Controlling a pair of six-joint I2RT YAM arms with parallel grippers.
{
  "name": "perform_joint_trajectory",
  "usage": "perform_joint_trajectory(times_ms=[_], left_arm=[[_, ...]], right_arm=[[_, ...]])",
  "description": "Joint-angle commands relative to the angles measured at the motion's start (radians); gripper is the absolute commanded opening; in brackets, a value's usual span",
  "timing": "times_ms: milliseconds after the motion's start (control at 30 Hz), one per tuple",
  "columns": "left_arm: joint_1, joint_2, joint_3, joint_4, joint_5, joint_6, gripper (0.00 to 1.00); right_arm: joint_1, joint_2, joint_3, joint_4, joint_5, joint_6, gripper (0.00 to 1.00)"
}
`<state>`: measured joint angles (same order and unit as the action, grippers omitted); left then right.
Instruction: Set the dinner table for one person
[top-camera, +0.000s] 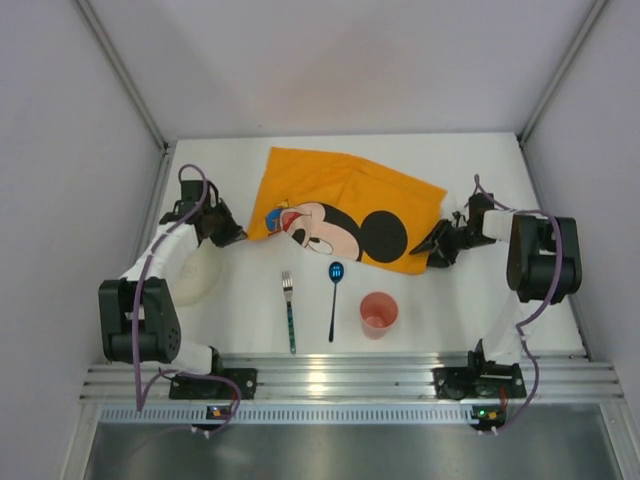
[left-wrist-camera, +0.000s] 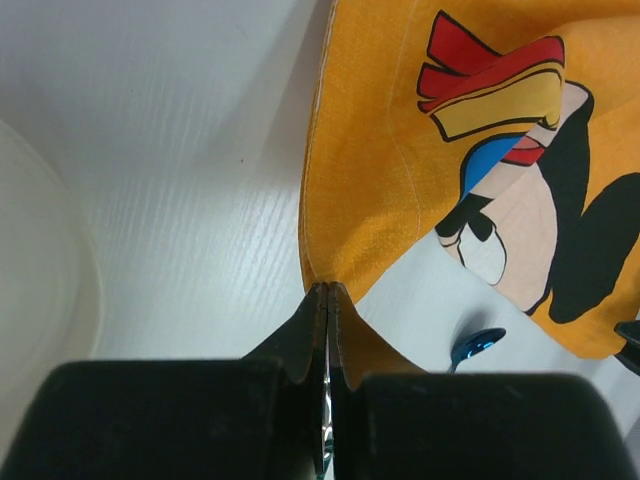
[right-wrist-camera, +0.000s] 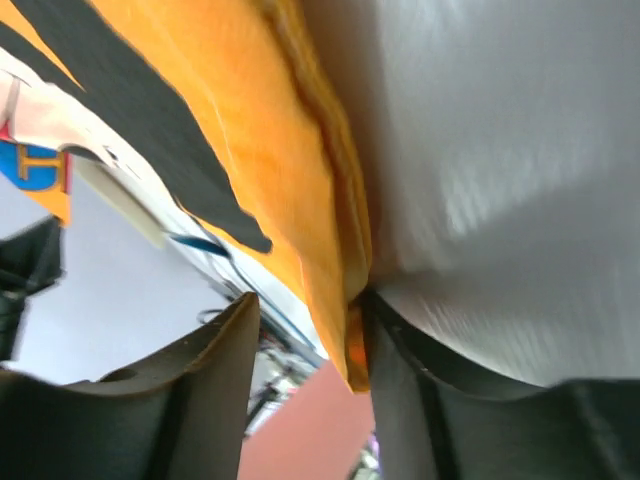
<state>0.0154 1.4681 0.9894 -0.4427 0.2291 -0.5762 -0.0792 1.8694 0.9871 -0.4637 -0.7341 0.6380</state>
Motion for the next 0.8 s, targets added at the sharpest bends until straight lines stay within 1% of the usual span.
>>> perform_joint_trajectory(times_ms=[0, 33, 133, 167, 200, 233, 267, 300, 333, 367, 433, 467, 533, 567, 600, 667, 700, 767], left_arm=[[0.004, -0.028, 0.017, -0.112, 0.03, -0.019, 0.0], [0.003, -0.037, 0.018, -0.129, 0.023, -0.019, 0.0], [0.004, -0.052, 0.061, -0.189, -0.028, -0.011, 0.0], [0.003, -0.055, 0.093, -0.194, -0.048, -0.002, 0.08], [0.006, -0.057, 0.112, -0.205, -0.065, 0.002, 0.23], [0.005, -0.051, 0.159, -0.229, -0.121, 0.006, 0.5], [0.004, -0.045, 0.182, -0.243, -0.148, 0.004, 0.57], [0.004, -0.039, 0.201, -0.254, -0.172, 0.004, 0.65], [0.003, -0.023, 0.231, -0.264, -0.201, -0.004, 0.78], [0.004, -0.017, 0.244, -0.267, -0.265, -0.011, 0.97], [0.004, -0.002, 0.273, -0.266, -0.322, -0.031, 0.98], [0.004, 0.004, 0.276, -0.219, -0.345, -0.031, 0.98], [0.006, 0.033, 0.269, -0.135, -0.332, -0.021, 0.98], [0.006, 0.052, 0.272, -0.044, -0.305, -0.013, 0.98], [0.005, 0.076, 0.278, -0.006, -0.239, -0.007, 0.98], [0.003, 0.176, 0.311, 0.067, -0.144, -0.001, 0.98], [0.0, 0.245, 0.325, 0.138, -0.076, 0.001, 0.98], [-0.005, 0.314, 0.368, 0.192, -0.039, -0.013, 0.98]], right_arm=[[-0.001, -0.068, 0.019, -0.159, 0.106, -0.127, 0.49], [-0.001, -0.081, 0.03, -0.191, 0.126, -0.135, 0.55], [-0.001, -0.107, 0.108, -0.252, 0.189, -0.169, 0.56], [-0.001, -0.11, 0.163, -0.268, 0.205, -0.187, 0.56], [-0.001, -0.111, 0.192, -0.285, 0.235, -0.192, 0.56], [-0.001, -0.115, 0.25, -0.311, 0.254, -0.196, 0.56], [-0.001, -0.115, 0.278, -0.32, 0.271, -0.204, 0.56], [-0.001, -0.113, 0.304, -0.328, 0.306, -0.204, 0.56], [-0.001, -0.108, 0.349, -0.334, 0.321, -0.199, 0.57], [-0.001, -0.104, 0.366, -0.332, 0.334, -0.19, 0.57], [-0.001, -0.083, 0.418, -0.325, 0.337, -0.176, 0.57], [-0.001, -0.073, 0.435, -0.326, 0.335, -0.167, 0.57], [-0.001, -0.043, 0.475, -0.322, 0.341, -0.164, 0.57], [0.001, -0.033, 0.482, -0.317, 0.349, -0.161, 0.57], [-0.001, -0.026, 0.487, -0.313, 0.361, -0.162, 0.57], [-0.001, 0.01, 0.501, -0.299, 0.375, -0.156, 0.57], [-0.002, 0.02, 0.505, -0.285, 0.374, -0.155, 0.57], [-0.004, 0.051, 0.525, -0.268, 0.372, -0.14, 0.57]])
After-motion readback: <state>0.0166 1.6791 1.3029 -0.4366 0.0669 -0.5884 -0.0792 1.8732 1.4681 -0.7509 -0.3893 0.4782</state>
